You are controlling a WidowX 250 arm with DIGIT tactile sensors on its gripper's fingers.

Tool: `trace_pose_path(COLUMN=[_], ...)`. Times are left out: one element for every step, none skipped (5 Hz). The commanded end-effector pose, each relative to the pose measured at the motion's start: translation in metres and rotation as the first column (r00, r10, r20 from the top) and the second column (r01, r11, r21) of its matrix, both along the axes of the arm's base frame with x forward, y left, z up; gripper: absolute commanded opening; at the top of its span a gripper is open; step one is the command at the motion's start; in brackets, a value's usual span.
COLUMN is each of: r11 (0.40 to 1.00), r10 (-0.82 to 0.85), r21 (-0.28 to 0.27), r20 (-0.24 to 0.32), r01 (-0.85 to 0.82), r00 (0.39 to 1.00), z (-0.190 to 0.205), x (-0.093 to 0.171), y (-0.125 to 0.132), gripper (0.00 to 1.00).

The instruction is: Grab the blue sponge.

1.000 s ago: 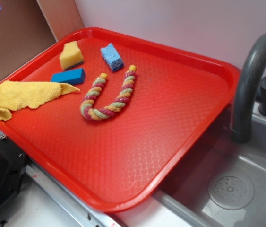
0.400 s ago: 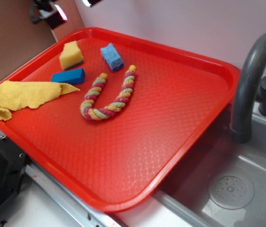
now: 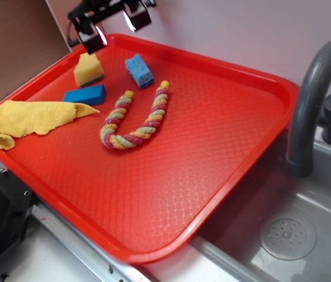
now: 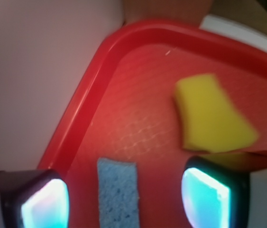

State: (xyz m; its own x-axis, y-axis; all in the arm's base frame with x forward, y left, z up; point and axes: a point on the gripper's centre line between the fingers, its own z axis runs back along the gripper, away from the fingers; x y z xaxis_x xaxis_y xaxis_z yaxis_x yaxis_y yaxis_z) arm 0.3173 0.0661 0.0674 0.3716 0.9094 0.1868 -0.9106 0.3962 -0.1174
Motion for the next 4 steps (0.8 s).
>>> trace_pose_path(r11=[0.99, 0.991, 0.992, 0.991], r10=[-0.123, -0.126, -0.122, -0.128], r21=[-0.059, -0.054, -0.051, -0.06], r20=[0.031, -0.01, -0.044, -0.072], r01=[0.125, 0.125, 0.12, 0.124], r00=[0.992, 0.992, 0.992, 0.989], z=[-0.011, -0.026, -0.039, -0.047], x=[0.004, 0.003, 0.004, 0.003], y=[-0.027, -0.03, -0.028, -0.027], gripper=[1.0, 1.0, 1.0, 1.0])
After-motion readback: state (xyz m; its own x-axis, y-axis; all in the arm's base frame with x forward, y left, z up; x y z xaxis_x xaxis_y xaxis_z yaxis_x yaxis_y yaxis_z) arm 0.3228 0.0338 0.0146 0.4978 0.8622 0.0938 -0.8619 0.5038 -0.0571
